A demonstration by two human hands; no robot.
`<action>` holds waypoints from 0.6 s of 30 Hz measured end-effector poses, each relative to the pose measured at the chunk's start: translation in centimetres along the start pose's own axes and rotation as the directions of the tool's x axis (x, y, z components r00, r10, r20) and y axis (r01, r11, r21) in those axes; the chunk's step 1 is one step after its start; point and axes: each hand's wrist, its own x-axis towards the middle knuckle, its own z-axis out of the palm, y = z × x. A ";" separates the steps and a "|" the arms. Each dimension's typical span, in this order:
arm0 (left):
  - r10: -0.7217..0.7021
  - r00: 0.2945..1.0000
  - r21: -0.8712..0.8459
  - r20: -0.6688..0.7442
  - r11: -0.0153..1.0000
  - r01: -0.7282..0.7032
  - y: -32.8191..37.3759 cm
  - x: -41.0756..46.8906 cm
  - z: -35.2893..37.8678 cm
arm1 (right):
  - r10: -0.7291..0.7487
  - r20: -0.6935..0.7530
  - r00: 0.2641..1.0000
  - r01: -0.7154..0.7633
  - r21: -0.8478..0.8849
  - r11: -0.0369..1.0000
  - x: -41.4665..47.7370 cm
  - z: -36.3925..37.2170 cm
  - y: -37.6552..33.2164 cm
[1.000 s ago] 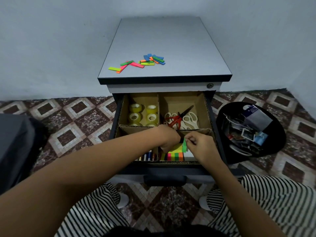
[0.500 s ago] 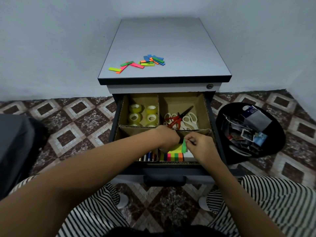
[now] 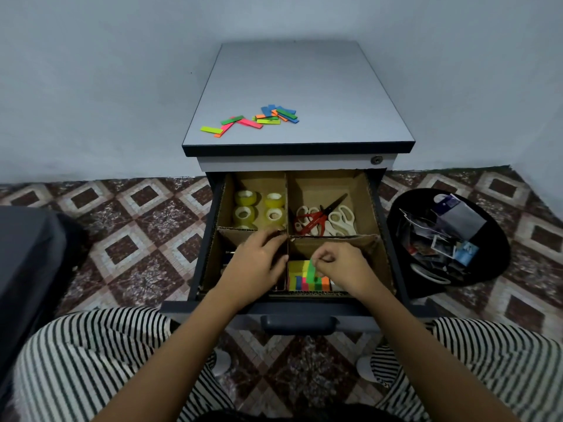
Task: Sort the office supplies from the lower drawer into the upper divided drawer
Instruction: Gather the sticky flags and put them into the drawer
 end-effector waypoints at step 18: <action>-0.101 0.990 0.016 0.095 0.995 0.100 -0.4 -0.6 0.7 | 0.045 0.116 0.992 -0.028 -0.141 0.990 1.8 2.4 -0.9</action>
